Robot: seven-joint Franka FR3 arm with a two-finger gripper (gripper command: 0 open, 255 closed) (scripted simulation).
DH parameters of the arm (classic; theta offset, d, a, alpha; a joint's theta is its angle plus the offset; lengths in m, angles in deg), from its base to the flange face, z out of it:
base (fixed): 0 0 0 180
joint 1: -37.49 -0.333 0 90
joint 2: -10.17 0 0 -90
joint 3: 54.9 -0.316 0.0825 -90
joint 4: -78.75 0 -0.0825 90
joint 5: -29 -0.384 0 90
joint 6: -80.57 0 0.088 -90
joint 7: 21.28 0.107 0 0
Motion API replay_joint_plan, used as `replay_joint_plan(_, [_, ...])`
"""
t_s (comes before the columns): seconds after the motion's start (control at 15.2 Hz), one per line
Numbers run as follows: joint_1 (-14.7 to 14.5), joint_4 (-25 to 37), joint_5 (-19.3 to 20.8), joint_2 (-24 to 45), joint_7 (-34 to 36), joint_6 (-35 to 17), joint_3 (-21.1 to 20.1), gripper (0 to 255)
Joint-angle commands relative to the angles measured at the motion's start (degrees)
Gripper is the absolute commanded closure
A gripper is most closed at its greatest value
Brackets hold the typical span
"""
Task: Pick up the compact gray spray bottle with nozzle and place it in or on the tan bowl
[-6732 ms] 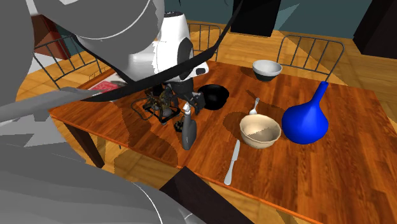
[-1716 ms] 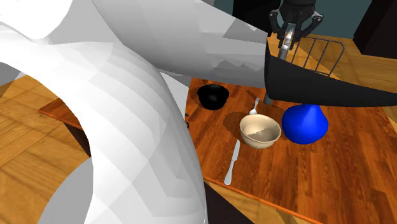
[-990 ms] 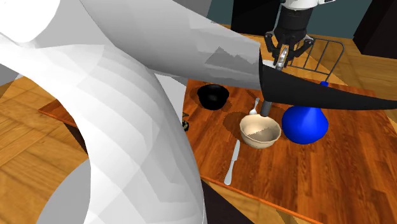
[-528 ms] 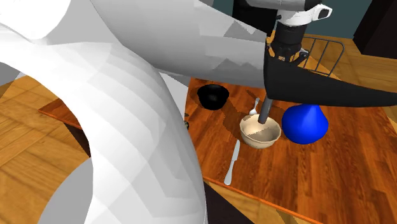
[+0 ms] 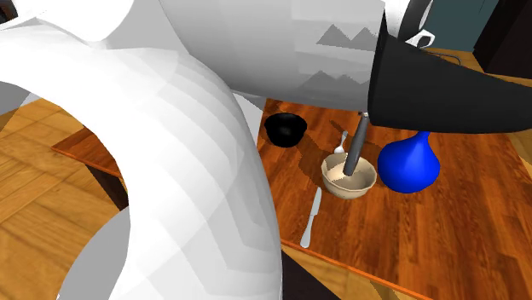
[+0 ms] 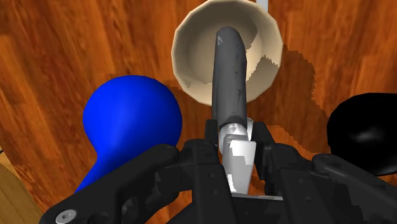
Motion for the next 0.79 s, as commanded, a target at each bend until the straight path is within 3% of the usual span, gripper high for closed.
replay_joint_plan(0.0, [0.0, -1.2, 0.1, 0.2, 0.1, -1.5, 0.0, 255])
replay_joint_plan(0.53, [0.0, -1.2, 0.1, 0.2, 0.1, -1.5, 0.0, 255])
replay_joint_plan(0.59, [0.0, -1.2, 0.1, 0.2, 0.1, -1.5, 0.0, 0])
replay_joint_plan(0.73, [0.0, -1.2, 0.1, 0.2, 0.1, -1.5, 0.0, 0])
